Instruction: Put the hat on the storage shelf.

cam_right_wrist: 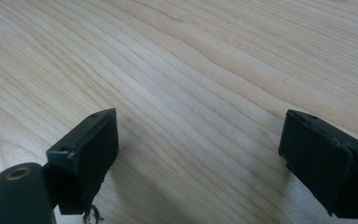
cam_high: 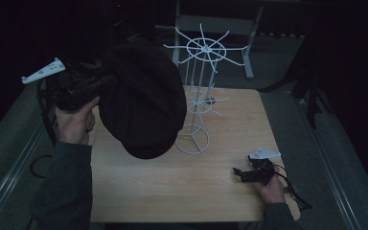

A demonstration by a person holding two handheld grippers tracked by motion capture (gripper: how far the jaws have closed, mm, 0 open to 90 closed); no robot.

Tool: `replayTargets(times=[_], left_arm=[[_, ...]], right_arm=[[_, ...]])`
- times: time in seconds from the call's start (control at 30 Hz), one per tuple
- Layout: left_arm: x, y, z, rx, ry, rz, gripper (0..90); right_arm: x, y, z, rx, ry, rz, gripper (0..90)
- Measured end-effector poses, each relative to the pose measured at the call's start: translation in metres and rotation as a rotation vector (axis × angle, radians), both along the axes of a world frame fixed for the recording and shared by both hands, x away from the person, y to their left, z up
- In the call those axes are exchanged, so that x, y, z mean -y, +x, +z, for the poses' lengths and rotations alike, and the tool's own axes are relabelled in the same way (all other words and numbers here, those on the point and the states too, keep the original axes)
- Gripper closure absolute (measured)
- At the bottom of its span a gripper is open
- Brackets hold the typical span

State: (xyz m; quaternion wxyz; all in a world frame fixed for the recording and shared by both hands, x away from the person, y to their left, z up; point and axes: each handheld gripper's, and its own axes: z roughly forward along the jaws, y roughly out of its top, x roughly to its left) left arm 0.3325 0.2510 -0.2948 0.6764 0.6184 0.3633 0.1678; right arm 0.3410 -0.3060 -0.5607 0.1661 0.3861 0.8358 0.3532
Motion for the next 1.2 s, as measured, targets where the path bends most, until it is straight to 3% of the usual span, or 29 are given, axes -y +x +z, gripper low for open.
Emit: replayTargets(times=[0.7, 1.2], left_arm=[[0.016, 0.002, 0.012, 0.018, 0.012, -0.029, 77.6], [0.03, 0.013, 0.021, 0.021, -0.004, 0.001, 77.5]], right_arm=[[0.0, 0.0, 0.0, -0.002, 0.001, -0.002, 11.8], [0.0, 0.0, 0.0, -0.001, -0.001, -0.001, 11.8]])
